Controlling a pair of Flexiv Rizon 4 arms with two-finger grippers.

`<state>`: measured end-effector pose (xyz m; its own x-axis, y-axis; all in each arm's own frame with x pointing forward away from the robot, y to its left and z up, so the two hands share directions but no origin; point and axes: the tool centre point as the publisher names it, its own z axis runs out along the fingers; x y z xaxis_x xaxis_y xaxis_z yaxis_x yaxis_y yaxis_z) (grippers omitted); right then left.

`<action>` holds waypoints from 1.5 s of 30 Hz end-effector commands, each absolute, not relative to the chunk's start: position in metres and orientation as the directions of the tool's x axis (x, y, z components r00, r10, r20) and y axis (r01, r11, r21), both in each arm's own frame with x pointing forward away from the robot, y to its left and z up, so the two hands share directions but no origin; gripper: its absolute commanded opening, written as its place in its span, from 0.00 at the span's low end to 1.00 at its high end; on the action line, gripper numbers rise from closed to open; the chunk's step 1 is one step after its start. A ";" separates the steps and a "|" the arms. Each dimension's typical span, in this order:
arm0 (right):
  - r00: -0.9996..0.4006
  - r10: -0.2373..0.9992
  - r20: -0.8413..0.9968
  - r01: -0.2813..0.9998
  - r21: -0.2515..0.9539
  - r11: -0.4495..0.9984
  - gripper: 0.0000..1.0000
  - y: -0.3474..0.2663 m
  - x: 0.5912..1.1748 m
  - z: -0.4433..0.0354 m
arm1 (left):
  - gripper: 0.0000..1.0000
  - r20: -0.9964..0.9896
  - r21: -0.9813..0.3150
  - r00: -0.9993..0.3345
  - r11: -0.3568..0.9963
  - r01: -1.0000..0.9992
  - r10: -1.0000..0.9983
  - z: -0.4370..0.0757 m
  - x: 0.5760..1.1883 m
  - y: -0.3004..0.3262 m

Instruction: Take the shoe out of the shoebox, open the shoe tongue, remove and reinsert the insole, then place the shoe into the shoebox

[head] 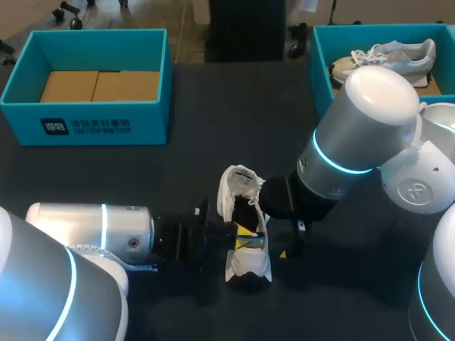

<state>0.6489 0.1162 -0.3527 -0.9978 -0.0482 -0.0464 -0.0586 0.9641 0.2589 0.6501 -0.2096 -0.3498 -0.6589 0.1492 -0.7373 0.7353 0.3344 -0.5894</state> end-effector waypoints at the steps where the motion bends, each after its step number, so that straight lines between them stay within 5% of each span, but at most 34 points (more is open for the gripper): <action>1: -0.998 -0.049 -0.047 -0.059 0.259 0.964 1.00 0.117 0.649 -0.354 | 0.00 -0.740 -0.582 -0.656 0.347 0.735 0.150 -0.354 0.654 -0.218; 3: -0.998 -0.049 -0.047 -0.059 0.259 0.964 1.00 0.117 0.649 -0.354 | 0.04 -0.738 -0.587 -0.659 0.342 0.734 0.146 -0.351 0.651 -0.216; 5: -0.998 -0.049 -0.047 -0.059 0.259 0.964 1.00 0.117 0.649 -0.354 | 0.33 -0.723 -0.611 -0.677 0.328 0.720 0.138 -0.348 0.649 -0.214; 7: -0.998 -0.049 -0.047 -0.059 0.259 0.964 1.00 0.117 0.649 -0.354 | 0.42 -0.706 -0.634 -0.695 0.318 0.704 0.131 -0.345 0.646 -0.212; 17: -0.998 -0.049 -0.047 -0.059 0.259 0.964 1.00 0.117 0.649 -0.354 | 0.33 -0.651 -0.702 -0.748 0.273 0.658 0.131 -0.333 0.635 -0.209; 19: -0.998 -0.049 -0.047 -0.059 0.259 0.964 1.00 0.117 0.649 -0.354 | 0.28 -0.651 -0.702 -0.747 0.268 0.659 0.132 -0.331 0.632 -0.210; 22: -0.998 -0.049 -0.047 -0.059 0.259 0.964 1.00 0.117 0.649 -0.354 | 0.01 -0.656 -0.696 -0.741 0.268 0.666 0.139 -0.332 0.631 -0.212; 23: -0.998 -0.049 -0.047 -0.059 0.259 0.964 1.00 0.117 0.649 -0.354 | 0.00 -0.660 -0.691 -0.738 0.271 0.670 0.142 -0.333 0.631 -0.213; 37: -0.998 -0.049 -0.047 -0.059 0.259 0.964 1.00 0.117 0.649 -0.354 | 0.00 -0.766 -0.525 -0.617 0.380 0.762 0.179 -0.359 0.653 -0.215; 43: -0.998 -0.049 -0.047 -0.059 0.259 0.964 1.00 0.117 0.649 -0.354 | 0.00 -0.706 -0.615 -0.689 0.341 0.711 0.164 -0.352 0.650 -0.211; 45: -0.998 -0.049 -0.047 -0.059 0.259 0.964 1.00 0.117 0.649 -0.354 | 0.29 -0.685 -0.642 -0.711 0.327 0.693 0.162 -0.348 0.647 -0.209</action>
